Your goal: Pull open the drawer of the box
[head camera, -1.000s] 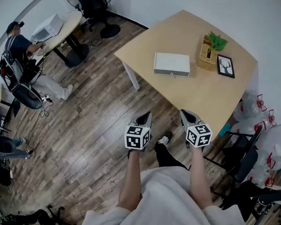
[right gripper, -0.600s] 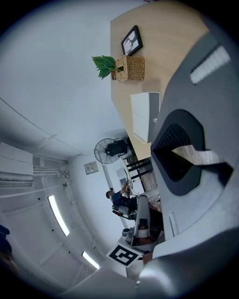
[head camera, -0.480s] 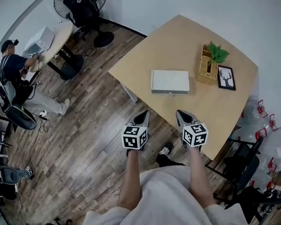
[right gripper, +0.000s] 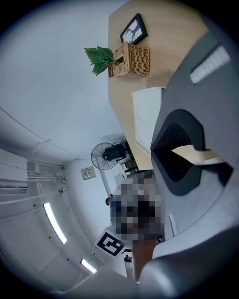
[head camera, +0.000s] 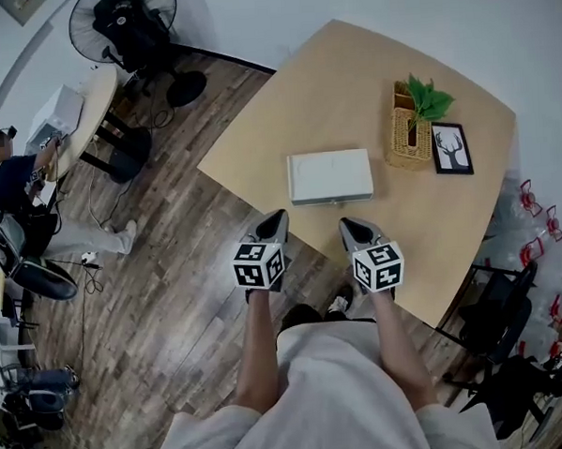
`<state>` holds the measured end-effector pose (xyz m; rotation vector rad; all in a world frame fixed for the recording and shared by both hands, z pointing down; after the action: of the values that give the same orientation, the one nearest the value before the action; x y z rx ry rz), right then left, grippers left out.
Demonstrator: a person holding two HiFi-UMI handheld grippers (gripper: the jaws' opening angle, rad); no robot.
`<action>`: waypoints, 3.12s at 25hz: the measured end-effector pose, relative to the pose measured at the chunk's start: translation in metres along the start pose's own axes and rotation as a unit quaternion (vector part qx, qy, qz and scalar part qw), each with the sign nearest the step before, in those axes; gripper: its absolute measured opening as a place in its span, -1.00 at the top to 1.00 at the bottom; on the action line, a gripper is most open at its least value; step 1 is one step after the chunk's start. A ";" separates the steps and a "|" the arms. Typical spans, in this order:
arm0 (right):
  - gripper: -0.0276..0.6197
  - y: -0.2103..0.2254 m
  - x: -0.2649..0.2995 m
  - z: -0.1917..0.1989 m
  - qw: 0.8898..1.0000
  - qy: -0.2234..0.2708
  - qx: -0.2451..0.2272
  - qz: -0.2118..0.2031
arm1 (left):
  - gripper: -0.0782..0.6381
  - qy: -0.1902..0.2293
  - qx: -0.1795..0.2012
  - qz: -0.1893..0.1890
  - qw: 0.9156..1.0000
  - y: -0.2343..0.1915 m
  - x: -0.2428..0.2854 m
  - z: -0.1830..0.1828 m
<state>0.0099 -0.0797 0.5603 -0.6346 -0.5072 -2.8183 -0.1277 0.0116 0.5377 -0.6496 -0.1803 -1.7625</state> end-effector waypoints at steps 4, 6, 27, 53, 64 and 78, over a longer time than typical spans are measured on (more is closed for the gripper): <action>0.91 0.010 0.010 0.008 1.000 -0.006 0.023 0.003 | 0.64 -0.008 -0.014 -0.003 1.000 -0.018 0.011 0.002; 0.91 0.017 0.013 0.009 0.999 -0.005 0.039 0.013 | 0.64 -0.012 -0.015 0.001 1.000 -0.025 0.016 0.000; 0.91 0.064 0.069 0.002 0.969 -0.007 0.122 0.217 | 0.64 -0.108 0.102 0.219 0.964 -0.059 0.155 -0.052; 0.91 0.053 0.081 0.056 0.932 -0.036 0.165 0.321 | 0.64 -0.215 0.343 0.358 0.841 -0.034 0.200 0.011; 0.91 0.051 0.098 0.069 0.947 -0.052 0.137 0.285 | 0.64 -0.219 0.342 0.355 0.842 -0.033 0.199 0.013; 0.68 0.056 0.123 0.073 0.965 -0.070 0.115 0.224 | 0.64 -0.214 0.335 0.351 0.848 -0.034 0.201 0.011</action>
<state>-0.0566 -0.1188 0.6931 -0.7879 -0.6157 -2.2637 -0.1871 -0.1434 0.6572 -0.4842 -0.7335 -0.7385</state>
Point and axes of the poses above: the fingertips, and each gripper's own axes: x forward along the fingers, y to its right, z out of its underside, the point moved 2 cm from there along -x, backward along the fingers, and after that the axes turned 4 degrees about -y, right-handed, at the moved point
